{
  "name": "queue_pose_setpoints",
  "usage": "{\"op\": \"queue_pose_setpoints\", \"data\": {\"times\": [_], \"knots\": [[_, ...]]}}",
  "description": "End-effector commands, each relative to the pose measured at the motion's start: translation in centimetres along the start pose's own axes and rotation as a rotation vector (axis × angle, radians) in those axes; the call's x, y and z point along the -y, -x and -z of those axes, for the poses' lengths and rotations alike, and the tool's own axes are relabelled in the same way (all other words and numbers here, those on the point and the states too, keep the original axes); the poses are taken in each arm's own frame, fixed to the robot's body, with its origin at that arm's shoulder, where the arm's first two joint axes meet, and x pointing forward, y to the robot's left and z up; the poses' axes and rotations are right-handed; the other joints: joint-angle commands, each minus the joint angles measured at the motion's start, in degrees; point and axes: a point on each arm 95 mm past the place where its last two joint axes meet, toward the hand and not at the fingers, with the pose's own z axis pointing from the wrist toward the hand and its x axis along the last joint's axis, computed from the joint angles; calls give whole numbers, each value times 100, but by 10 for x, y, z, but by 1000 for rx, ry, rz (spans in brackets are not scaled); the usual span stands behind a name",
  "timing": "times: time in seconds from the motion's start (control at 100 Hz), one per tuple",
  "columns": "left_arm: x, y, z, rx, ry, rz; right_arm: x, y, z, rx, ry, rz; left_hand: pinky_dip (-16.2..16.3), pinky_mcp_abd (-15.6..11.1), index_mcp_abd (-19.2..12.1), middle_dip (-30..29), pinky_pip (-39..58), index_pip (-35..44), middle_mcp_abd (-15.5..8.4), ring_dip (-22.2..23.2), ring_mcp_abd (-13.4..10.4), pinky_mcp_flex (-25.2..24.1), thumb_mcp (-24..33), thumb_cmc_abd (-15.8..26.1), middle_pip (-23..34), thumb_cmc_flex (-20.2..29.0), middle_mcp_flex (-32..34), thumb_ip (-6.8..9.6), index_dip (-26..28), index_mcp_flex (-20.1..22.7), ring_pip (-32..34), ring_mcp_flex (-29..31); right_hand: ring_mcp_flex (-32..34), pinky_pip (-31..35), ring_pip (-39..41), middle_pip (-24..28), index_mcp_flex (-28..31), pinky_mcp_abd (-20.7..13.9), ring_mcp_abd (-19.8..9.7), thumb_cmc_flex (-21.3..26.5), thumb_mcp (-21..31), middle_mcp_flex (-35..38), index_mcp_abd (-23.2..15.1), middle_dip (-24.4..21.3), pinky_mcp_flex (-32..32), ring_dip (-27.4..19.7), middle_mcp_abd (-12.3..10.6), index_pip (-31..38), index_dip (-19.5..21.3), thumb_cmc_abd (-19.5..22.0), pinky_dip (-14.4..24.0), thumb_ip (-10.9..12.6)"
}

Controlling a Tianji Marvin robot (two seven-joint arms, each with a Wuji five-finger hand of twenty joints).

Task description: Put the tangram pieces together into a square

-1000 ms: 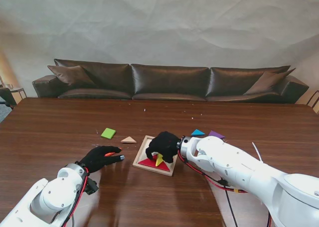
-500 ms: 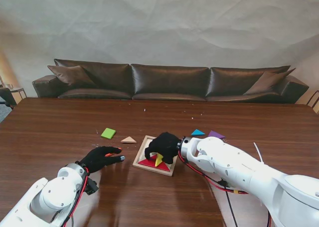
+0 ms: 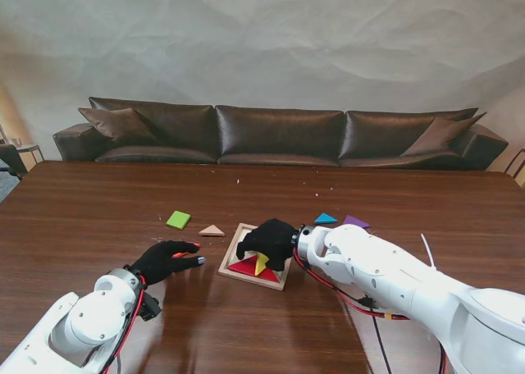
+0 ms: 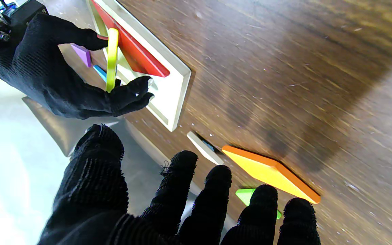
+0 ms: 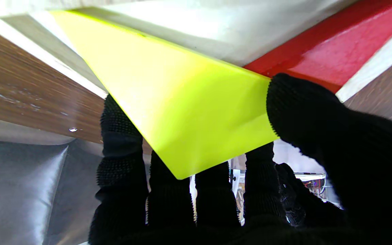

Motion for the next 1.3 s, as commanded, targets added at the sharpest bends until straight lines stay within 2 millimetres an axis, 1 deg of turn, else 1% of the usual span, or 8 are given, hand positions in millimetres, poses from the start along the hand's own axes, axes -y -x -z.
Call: {"op": "queue_pose_setpoints", "data": {"times": [0.0,0.09,0.25,0.65,0.8,1.02,1.15,1.29], "knots": [[-2,-1,1,0,19,2,3,-3,-1,-9,-20,-8,13,-96,11,18,-7,20,40,60,-28,-8,-107,274,4,72,58,121,30,151,27,89,-157,-48,-34,31,-255,102,67,-248,251,-250,105,8,-1727,-86,185,82,22,99,-79,86],[-3,-1,1,1,19,3,3,-3,-2,-11,-27,-9,13,-94,26,18,-8,23,56,59,-27,-9,-104,275,6,76,63,121,31,159,26,86,-226,-55,-47,76,-325,77,54,-328,231,-355,120,31,-1774,-114,216,72,10,200,-107,86],[-3,0,2,4,19,5,3,-4,-3,-11,-42,-10,12,-101,24,18,-7,22,55,60,-34,-5,-106,279,4,70,62,120,31,163,29,93,-528,-129,-104,214,-617,105,163,-569,106,-765,386,95,-1988,-209,479,117,-2,590,-198,95],[-3,0,4,6,19,4,-1,-4,-3,-3,-44,-11,9,-92,34,20,-6,36,64,61,-29,0,-104,274,8,69,86,120,39,206,31,101,-1154,-475,-419,402,-771,282,549,-757,10,-1154,297,162,-2441,-482,554,131,-43,541,-475,62],[-3,0,3,5,21,4,-1,-3,-3,-1,-39,-15,8,-99,41,20,-8,40,54,61,-22,-4,-103,277,9,67,91,119,41,222,30,101,-988,-432,-366,486,-635,252,461,-753,21,-1023,237,184,-2330,-486,446,178,-37,473,-495,52],[-3,1,3,5,21,2,-5,-4,-1,17,-3,-18,8,-91,53,21,-4,44,72,63,-24,3,-100,277,11,70,104,119,44,237,33,110,-625,-117,133,728,-73,160,211,-815,-15,-638,-143,287,-2221,-209,313,137,-36,568,-414,47],[-2,1,3,4,22,0,-8,-5,1,25,-4,-9,8,-99,50,21,-4,45,69,63,-24,2,-101,282,10,65,101,119,45,242,33,110,-614,-1,332,1164,343,137,132,-940,-135,-880,-334,487,-2263,19,378,143,4,790,-267,51],[-3,1,3,4,23,1,-8,-5,3,30,-14,5,8,-96,45,21,-5,44,82,63,-28,-1,-102,286,10,61,104,119,45,243,32,107,-652,19,480,1381,327,60,68,-1030,-282,-1092,-364,563,-2327,166,401,36,-9,1121,-158,85]]}}
